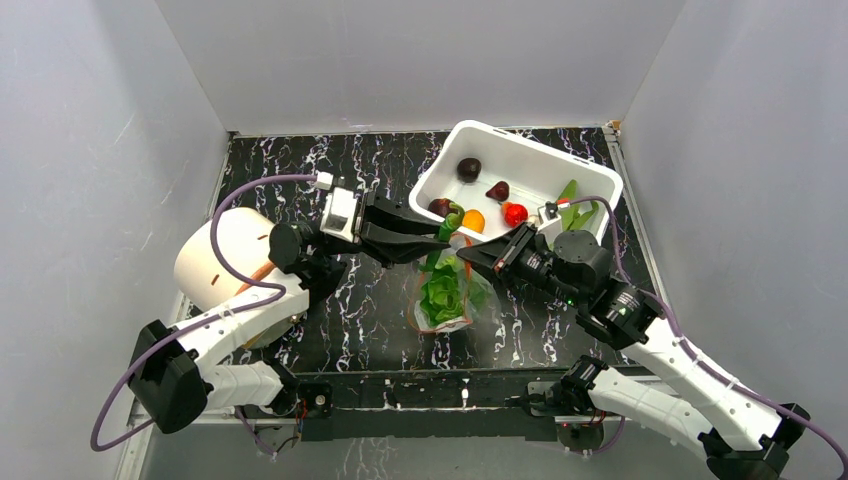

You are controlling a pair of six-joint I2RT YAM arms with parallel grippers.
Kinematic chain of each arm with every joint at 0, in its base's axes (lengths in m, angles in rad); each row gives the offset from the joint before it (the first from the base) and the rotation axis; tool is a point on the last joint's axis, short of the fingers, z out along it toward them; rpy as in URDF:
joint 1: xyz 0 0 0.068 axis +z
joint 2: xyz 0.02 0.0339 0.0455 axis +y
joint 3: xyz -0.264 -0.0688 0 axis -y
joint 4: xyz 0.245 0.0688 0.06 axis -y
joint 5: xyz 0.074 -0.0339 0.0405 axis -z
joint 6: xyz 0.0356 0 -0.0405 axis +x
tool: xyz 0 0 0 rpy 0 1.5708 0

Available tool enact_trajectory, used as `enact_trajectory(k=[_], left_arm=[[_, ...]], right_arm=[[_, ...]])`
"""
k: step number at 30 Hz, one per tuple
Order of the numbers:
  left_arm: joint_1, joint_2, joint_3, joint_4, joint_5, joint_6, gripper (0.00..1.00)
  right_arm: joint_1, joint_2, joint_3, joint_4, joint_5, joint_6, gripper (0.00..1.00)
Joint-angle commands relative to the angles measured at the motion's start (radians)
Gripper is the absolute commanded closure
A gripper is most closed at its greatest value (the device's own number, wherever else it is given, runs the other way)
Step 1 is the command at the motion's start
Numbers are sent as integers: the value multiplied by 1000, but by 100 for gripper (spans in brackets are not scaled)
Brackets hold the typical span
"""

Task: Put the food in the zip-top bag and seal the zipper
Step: Place the fake vegetable in the zipper food storage bag.

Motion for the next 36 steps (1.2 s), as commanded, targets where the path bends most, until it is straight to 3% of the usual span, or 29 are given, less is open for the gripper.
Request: enact_trajectory(k=[1, 11, 22, 29, 32, 35, 36], left_arm=[[-25, -18, 70, 91, 35, 30, 100], [-53, -16, 68, 73, 80, 45, 100], [-54, -91, 12, -409, 79, 515, 100], [-53, -118, -54, -463, 62, 629, 100], [-54, -129, -75, -490, 65, 649, 84], [-53, -153, -79, -546, 57, 669, 49], [-53, -164, -78, -565, 51, 673, 42]], right_arm=[[-1, -8, 1, 99, -11, 10, 100], [-1, 8, 1, 114, -39, 4, 100], [-1, -22, 18, 160, -93, -20, 100], [-1, -62, 12, 143, -72, -9, 100], [-1, -63, 31, 130, -55, -16, 100], [-1, -47, 61, 106, -46, -42, 100], [0, -41, 70, 102, -47, -49, 100]])
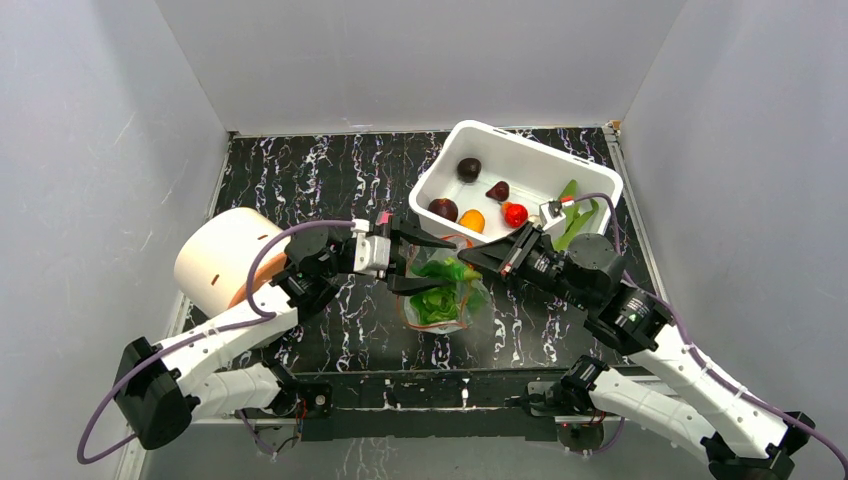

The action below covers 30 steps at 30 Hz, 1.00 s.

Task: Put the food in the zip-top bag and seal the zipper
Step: Place the fake vegetable in the zipper food storage bag.

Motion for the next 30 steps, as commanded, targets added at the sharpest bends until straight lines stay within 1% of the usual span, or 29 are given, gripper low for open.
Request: enact_trajectory(k=[1, 5, 8, 10, 13, 17, 19, 22, 30], left_arm=[[-6, -74, 5, -66, -9, 77, 38], [-5, -121, 45, -218, -12, 139, 33], [-7, -130, 94, -381, 21, 204, 33], [-6, -124, 122, -451, 60, 238, 33], [-7, -111, 133, -474, 116, 231, 36], [-7, -94, 108, -382, 195, 157, 39], [-7, -84, 110, -391, 231, 151, 40], [-7, -83, 140, -541, 265, 244, 39], [-6, -112, 226, -874, 250, 455, 37]], right_arm=[[0, 9, 71, 53, 19, -33, 100], [-1, 17, 63, 59, 22, -40, 100], [-1, 25, 52, 69, 20, -41, 100], [-1, 30, 47, 79, 16, -40, 100], [-1, 37, 41, 94, 10, -38, 100], [-1, 51, 39, 100, 7, -36, 100], [-1, 55, 33, 108, 7, -33, 100], [-1, 62, 28, 115, 6, -33, 100], [-1, 92, 19, 107, 17, -45, 100]])
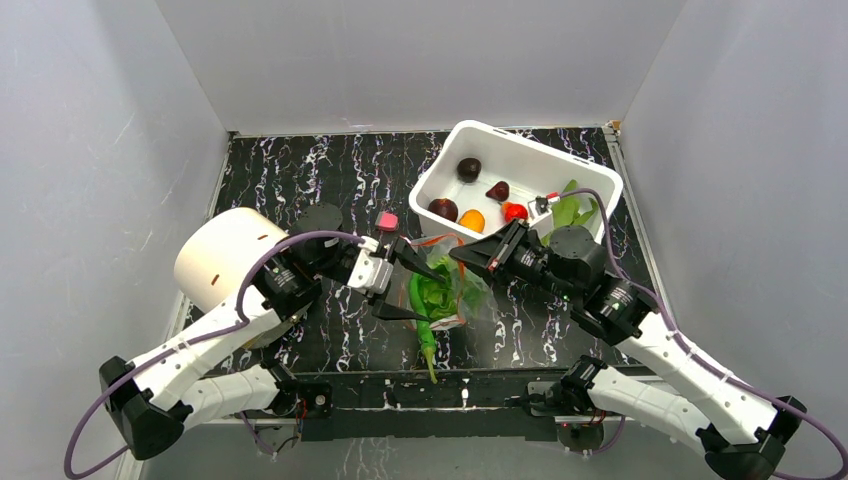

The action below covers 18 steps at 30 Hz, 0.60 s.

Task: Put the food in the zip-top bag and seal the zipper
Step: Place the fake vegetable in the zipper food storage bag.

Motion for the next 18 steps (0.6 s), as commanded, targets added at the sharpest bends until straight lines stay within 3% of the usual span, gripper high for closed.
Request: enact_trajectory(k=[1, 10, 18], left_arm=[[-2, -41, 89, -221, 30, 168, 37], [-3, -39, 254, -649, -31, 419, 37], [-2, -113, 174, -656, 18, 362, 38]], right_arm=[[-3, 19, 14, 93, 12, -18, 100], [-5, 100, 70, 39, -2, -61, 100], [-23, 114, 60, 91, -9, -29, 100]])
